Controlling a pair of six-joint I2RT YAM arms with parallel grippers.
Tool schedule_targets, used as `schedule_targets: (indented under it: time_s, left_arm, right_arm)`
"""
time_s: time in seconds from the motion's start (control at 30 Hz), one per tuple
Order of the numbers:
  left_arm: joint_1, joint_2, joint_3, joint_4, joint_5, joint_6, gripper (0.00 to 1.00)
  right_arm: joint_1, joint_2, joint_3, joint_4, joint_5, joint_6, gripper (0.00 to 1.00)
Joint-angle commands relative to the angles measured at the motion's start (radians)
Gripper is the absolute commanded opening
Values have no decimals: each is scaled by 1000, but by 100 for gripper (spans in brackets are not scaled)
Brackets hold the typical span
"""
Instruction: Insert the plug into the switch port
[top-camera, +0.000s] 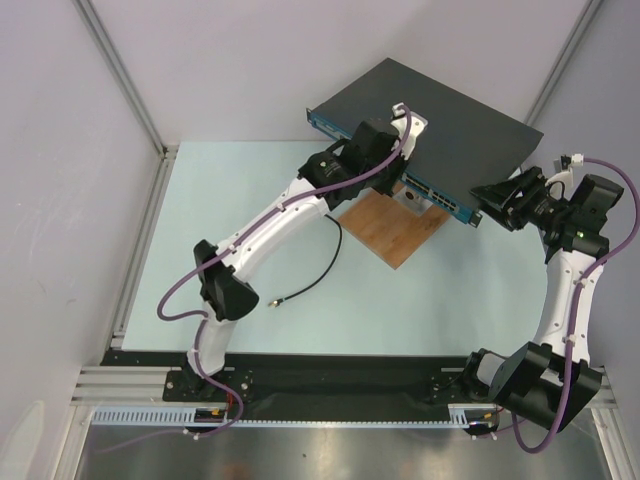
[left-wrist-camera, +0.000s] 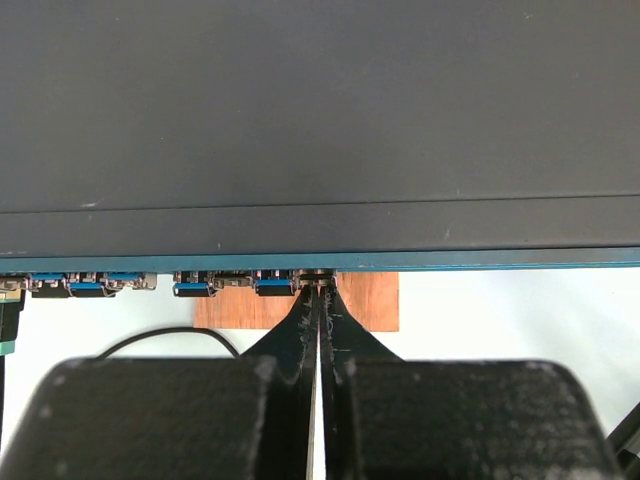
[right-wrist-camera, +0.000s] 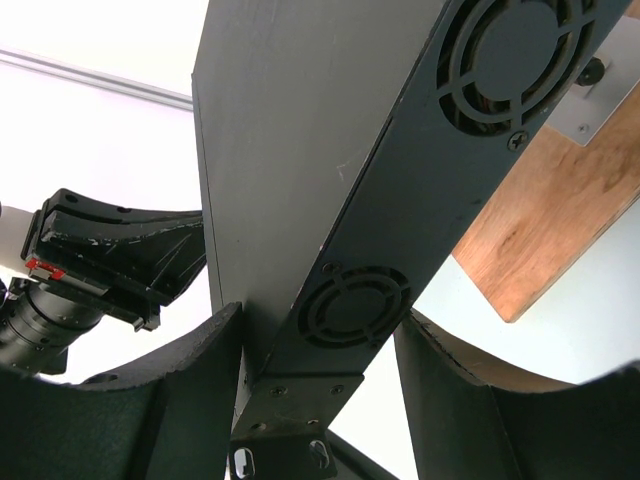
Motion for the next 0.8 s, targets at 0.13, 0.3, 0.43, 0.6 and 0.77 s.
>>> schedule_targets:
  time_s: [0.13, 0.3, 0.43, 0.6, 0.77]
  left_arm:
    - [5, 71, 91, 393, -13, 2, 0]
    - [6, 51, 79, 382, 3, 5, 0]
    - [5, -36, -28, 362, 42, 40, 1]
    - [6, -205, -207, 312, 87, 83, 5]
    - [5, -335, -343, 259, 157, 103, 4]
  right_arm:
    - [17, 21, 21, 37, -3, -94, 0]
    - [15, 27, 28, 34, 2, -106, 0]
    - [9, 41, 50, 34, 5, -106, 0]
    - [-14, 55, 74, 42, 5, -100, 0]
    - [-24, 71, 83, 55, 5, -101, 0]
